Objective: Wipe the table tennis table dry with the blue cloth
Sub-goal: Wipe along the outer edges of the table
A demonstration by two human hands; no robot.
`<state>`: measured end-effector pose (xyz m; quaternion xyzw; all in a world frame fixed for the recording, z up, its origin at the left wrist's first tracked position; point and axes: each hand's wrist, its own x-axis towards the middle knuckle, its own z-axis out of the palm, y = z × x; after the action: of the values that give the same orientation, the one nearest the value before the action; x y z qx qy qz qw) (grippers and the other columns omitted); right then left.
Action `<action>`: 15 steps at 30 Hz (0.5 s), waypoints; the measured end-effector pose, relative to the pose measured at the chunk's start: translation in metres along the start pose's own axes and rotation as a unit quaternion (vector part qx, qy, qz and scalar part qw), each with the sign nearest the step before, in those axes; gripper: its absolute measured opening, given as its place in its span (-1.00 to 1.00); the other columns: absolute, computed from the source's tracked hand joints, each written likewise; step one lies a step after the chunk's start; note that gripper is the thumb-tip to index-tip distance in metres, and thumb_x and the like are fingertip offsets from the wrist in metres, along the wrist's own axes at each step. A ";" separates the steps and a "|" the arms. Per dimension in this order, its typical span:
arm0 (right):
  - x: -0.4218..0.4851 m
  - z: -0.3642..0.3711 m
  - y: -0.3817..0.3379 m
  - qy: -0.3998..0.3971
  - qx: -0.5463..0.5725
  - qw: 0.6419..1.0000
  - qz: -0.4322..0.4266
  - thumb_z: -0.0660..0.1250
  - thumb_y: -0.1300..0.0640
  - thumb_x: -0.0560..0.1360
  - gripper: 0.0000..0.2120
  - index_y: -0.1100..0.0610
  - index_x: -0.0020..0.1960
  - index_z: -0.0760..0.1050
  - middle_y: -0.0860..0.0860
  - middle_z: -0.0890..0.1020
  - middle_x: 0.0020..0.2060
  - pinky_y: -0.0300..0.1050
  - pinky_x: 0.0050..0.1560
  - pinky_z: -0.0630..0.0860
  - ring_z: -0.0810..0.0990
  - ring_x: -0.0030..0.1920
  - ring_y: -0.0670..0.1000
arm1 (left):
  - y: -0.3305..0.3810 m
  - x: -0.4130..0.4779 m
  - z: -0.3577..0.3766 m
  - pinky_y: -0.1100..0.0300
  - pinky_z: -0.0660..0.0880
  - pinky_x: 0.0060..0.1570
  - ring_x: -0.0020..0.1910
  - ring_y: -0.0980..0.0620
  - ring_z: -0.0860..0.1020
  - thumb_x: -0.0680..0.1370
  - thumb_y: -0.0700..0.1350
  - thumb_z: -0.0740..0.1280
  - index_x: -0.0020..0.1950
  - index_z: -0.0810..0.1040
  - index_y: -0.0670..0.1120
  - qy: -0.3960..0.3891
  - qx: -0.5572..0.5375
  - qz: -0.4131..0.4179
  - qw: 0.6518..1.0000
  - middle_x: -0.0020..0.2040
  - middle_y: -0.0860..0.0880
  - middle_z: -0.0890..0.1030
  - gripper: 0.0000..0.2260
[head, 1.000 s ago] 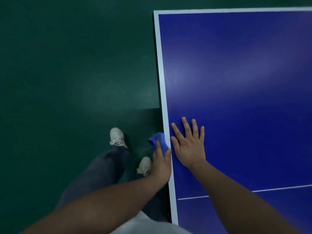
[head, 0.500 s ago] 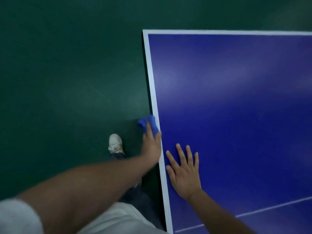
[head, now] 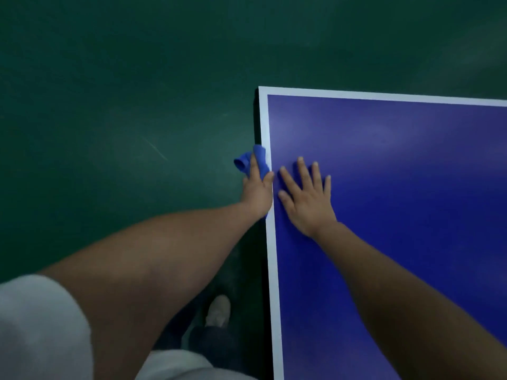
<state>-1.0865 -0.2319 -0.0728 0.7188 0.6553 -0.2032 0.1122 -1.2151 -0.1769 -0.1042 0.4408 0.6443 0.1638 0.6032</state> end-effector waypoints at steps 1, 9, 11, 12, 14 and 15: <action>0.019 -0.007 0.000 -0.020 -0.001 1.000 0.017 -0.18 -0.27 0.66 -0.45 -0.23 0.60 -0.25 -0.05 -0.31 0.60 0.34 0.52 -0.31 -0.37 0.58 0.15 | 0.010 0.016 -0.005 -0.01 0.31 0.35 0.44 -0.23 0.35 0.70 0.09 0.10 0.63 -0.18 0.16 -0.005 0.001 0.001 1.000 0.53 -0.25 0.22 -0.41; 0.042 -0.025 -0.002 -0.123 -0.004 0.992 0.035 -0.26 -0.38 0.59 -0.40 -0.29 0.50 -0.48 -0.13 -0.57 0.46 0.37 0.45 -0.43 -0.59 0.47 0.14 | 0.011 0.007 0.008 0.12 0.36 0.27 0.42 -0.18 0.37 0.70 0.07 0.13 0.64 -0.05 0.15 0.052 -0.042 -0.003 0.998 0.53 -0.20 0.22 -0.44; 0.044 -0.027 -0.004 -0.119 -0.001 0.992 0.032 -0.30 -0.40 0.55 -0.41 -0.33 0.42 -0.57 -0.14 -0.63 0.41 0.37 0.45 -0.43 -0.61 0.46 0.13 | -0.014 -0.028 0.009 0.19 0.30 0.24 0.46 -0.14 0.32 0.69 0.09 0.12 0.63 -0.10 0.14 0.016 -0.038 -0.026 0.999 0.57 -0.17 0.16 -0.42; 0.044 -0.026 -0.004 -0.116 -0.003 0.993 0.030 -0.32 -0.40 0.53 -0.42 -0.34 0.38 -0.61 -0.15 -0.65 0.39 0.36 0.45 -0.44 -0.62 0.45 0.13 | -0.024 -0.043 0.009 0.20 0.27 0.26 0.49 -0.11 0.28 0.69 0.08 0.12 0.63 -0.12 0.14 -0.006 -0.040 -0.034 0.999 0.58 -0.16 0.14 -0.41; 0.045 -0.025 -0.004 -0.118 -0.008 0.992 0.035 -0.36 -0.41 0.50 -0.43 -0.35 0.33 -0.66 -0.16 -0.67 0.37 0.36 0.45 -0.45 -0.63 0.44 0.13 | -0.036 -0.054 0.008 0.20 0.24 0.30 0.51 -0.08 0.24 0.70 0.06 0.12 0.63 -0.13 0.14 -0.030 -0.038 -0.045 0.998 0.59 -0.14 0.10 -0.41; 0.046 -0.026 -0.004 -0.123 -0.006 0.992 0.038 -0.37 -0.41 0.50 -0.43 -0.35 0.33 -0.67 -0.16 -0.67 0.36 0.36 0.44 -0.46 -0.64 0.44 0.13 | -0.034 -0.049 0.006 0.20 0.23 0.30 0.51 -0.08 0.25 0.70 0.06 0.13 0.63 -0.12 0.13 -0.030 -0.037 -0.045 0.998 0.59 -0.14 0.11 -0.41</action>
<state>-1.0842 -0.1788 -0.0698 0.7118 0.6101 -0.2817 0.2042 -1.2277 -0.2356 -0.1000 0.3936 0.6387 0.1469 0.6446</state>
